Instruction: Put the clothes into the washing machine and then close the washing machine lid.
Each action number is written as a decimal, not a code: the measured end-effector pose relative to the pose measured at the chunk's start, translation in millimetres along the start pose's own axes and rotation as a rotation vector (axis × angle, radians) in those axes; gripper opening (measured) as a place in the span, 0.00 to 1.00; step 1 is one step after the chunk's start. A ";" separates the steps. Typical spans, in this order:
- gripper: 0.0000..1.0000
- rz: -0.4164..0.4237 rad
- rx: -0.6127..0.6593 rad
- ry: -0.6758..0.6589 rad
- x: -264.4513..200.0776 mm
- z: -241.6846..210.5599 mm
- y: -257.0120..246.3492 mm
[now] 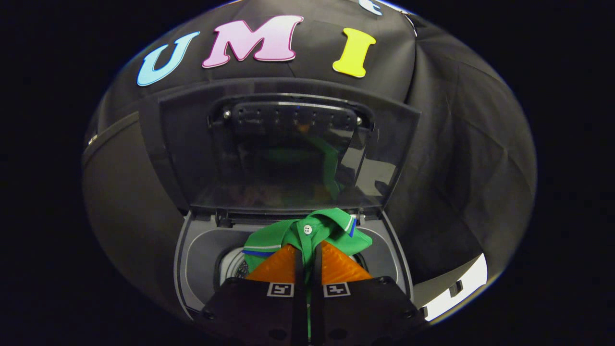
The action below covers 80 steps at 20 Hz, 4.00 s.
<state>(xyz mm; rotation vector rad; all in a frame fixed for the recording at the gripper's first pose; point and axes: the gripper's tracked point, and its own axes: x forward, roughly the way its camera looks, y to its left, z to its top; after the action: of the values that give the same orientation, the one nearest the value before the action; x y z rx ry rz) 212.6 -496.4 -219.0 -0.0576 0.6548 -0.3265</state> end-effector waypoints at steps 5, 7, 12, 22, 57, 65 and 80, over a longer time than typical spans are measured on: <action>0.08 0.007 0.012 0.082 13.0 -37.3 -4.2; 0.08 0.014 0.008 0.112 16.5 -49.4 -3.1; 0.08 0.035 0.022 0.195 28.1 -82.2 2.9; 0.08 0.091 0.054 0.351 52.2 -132.7 22.0; 1.00 0.133 -0.001 -0.201 -43.2 164.4 5.3; 0.99 0.137 0.024 -0.308 -20.8 235.7 10.5; 1.00 0.128 0.064 -0.213 11.0 208.6 20.3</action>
<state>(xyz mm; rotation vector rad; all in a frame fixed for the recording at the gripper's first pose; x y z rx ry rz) 353.0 -491.0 -63.0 0.0107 0.4341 -0.2135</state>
